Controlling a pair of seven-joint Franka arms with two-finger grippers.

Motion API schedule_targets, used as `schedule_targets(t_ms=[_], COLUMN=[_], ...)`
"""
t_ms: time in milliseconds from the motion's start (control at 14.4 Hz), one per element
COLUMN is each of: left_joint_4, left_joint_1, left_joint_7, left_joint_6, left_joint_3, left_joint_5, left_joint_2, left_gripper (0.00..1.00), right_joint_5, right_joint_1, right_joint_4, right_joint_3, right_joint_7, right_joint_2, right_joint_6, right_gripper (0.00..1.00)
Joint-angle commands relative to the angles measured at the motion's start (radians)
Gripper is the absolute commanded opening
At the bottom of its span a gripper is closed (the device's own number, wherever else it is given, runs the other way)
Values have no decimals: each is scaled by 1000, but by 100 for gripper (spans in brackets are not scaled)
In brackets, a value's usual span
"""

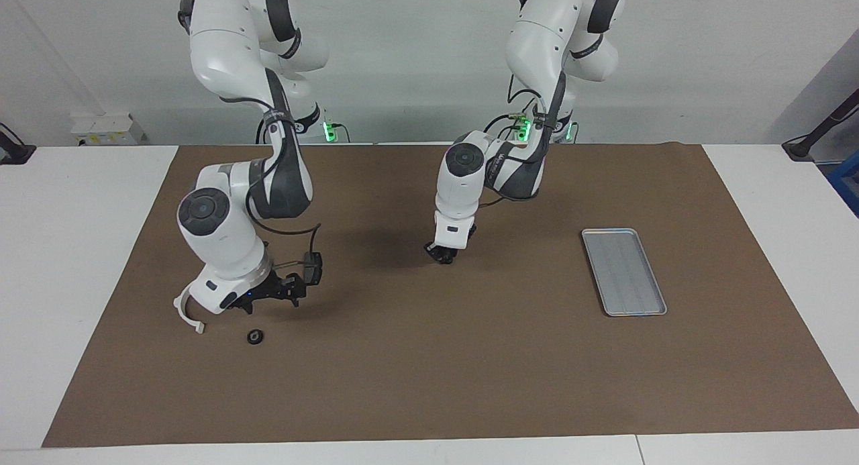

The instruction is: Place bearing gear from tray to pile

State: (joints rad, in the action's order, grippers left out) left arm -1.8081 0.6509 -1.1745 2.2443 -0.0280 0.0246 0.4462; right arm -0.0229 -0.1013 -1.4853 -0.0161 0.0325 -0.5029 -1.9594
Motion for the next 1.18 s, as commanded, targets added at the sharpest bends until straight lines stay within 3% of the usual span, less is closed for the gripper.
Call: schedule_targets(t_ms=[0, 208, 556, 695, 764, 1112], left_joint_4=[-7, -22, -25, -23, -23, 39], left_joint_1=[-10, -147, -457, -598, -622, -620], left_joint_7=[-1, 70, 445, 675, 740, 796], left_joint_6=[-150, -273, -448, -471, -476, -538], left_joint_3=[17, 19, 17, 17, 19, 20], left_joint_5=[-21, -23, -15, 0, 1, -2], left_joint_2=[-102, -262, -441, -466, -468, -477], left_gripper=[100, 100, 100, 100, 100, 100], right_joint_5=[-8, 1, 9, 6, -3, -29], right_joint_1=[-32, -109, -320, -400, -444, -540], right_joint_4=[-10, -10, -12, -9, -7, 74], right_joint_3=[-5, -10, -10, -10, -10, -8], right_joint_7=[114, 298, 757, 873, 932, 1046], right_joint_2=[38, 58, 61, 47, 21, -120], right_joint_6=[45, 82, 44, 14, -8, -71], right_gripper=[100, 100, 100, 100, 100, 100])
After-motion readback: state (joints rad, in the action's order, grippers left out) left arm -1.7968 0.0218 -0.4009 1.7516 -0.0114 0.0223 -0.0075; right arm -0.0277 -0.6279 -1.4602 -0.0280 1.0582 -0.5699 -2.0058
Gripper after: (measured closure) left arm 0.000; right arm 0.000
